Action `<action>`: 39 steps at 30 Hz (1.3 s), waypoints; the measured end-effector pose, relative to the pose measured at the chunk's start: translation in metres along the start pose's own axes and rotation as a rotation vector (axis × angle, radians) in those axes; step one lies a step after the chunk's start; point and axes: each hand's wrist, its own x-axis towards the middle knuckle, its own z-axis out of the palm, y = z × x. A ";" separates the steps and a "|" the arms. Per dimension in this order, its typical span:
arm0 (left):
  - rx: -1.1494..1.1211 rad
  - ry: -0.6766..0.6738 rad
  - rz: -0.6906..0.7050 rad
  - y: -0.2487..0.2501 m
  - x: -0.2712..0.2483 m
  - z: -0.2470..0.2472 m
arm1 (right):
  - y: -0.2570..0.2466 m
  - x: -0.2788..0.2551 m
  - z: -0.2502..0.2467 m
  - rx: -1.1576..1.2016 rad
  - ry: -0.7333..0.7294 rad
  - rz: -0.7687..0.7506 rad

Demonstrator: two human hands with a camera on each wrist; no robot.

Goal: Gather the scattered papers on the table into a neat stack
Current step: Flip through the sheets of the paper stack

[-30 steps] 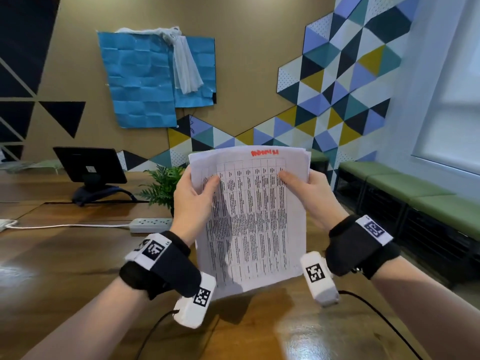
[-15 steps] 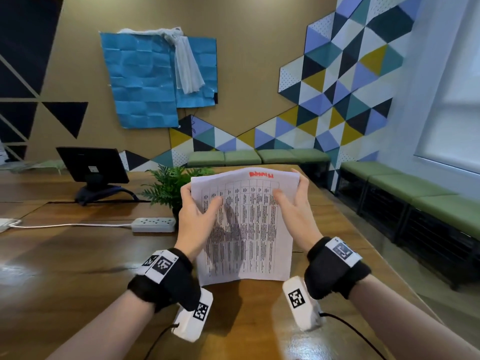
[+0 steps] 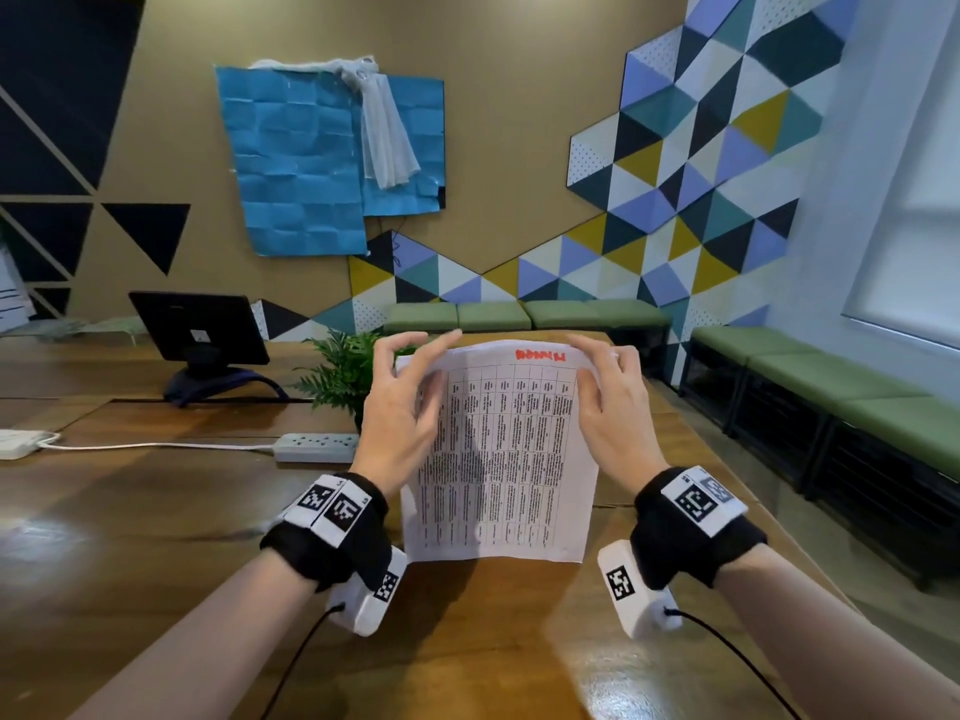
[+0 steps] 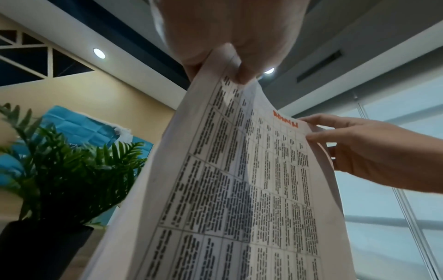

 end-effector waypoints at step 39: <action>-0.359 -0.274 -0.764 -0.013 -0.054 0.027 | 0.046 -0.053 0.022 0.429 -0.238 0.801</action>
